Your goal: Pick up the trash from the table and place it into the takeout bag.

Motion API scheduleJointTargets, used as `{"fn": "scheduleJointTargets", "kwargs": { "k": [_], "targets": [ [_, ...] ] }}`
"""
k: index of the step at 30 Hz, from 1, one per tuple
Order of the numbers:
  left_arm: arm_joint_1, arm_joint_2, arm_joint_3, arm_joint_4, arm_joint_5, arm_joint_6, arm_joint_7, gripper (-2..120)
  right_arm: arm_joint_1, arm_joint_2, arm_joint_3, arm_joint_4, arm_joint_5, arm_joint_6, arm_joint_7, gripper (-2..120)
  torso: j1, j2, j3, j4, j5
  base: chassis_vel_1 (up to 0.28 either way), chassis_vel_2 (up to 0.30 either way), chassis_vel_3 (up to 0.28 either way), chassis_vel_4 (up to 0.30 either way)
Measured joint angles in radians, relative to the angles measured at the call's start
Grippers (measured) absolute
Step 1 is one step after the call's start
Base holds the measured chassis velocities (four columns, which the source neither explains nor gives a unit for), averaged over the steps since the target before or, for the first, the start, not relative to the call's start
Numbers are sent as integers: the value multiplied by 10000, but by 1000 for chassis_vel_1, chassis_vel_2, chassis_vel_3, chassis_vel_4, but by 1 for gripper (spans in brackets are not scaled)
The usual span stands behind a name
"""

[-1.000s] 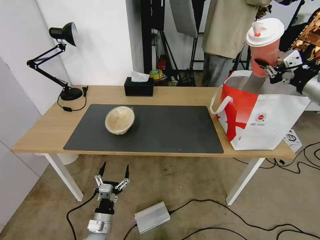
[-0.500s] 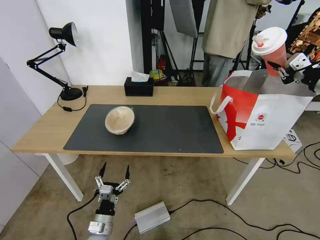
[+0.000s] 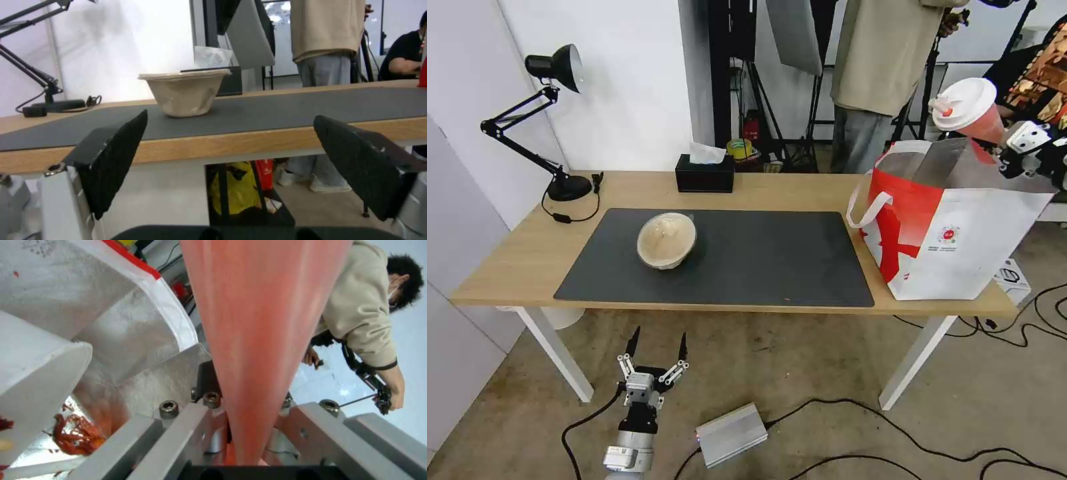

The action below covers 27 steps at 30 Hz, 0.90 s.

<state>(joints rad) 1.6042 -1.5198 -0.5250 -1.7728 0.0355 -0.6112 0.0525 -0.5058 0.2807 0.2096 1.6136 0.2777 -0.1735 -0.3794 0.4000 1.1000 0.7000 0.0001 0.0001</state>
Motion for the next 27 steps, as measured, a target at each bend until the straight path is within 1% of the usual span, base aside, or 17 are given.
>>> {"fn": "scheduleJointTargets", "kwargs": {
  "k": [10,18,23,27],
  "targets": [
    [69,-114,49,1,125,-81,4,100,40,-94,-138,-176,-462,-7,-325,5,0,0,0,-1,0,0,0,0,0],
    [172,-139,55,-16,188,-218,5,100,462,-80,-511,-387,-632,-7,-427,5,0,0,0,-1,-1,0,0,0,0],
    [227,-147,56,-77,217,-234,6,100,722,25,-774,-682,-915,45,-499,5,-1,0,0,-1,-1,0,0,0,0],
    [264,-144,37,-113,221,-241,6,100,1004,261,-1066,-1020,-1118,116,-506,5,0,0,0,-1,-1,0,0,0,0]
  ]
}}
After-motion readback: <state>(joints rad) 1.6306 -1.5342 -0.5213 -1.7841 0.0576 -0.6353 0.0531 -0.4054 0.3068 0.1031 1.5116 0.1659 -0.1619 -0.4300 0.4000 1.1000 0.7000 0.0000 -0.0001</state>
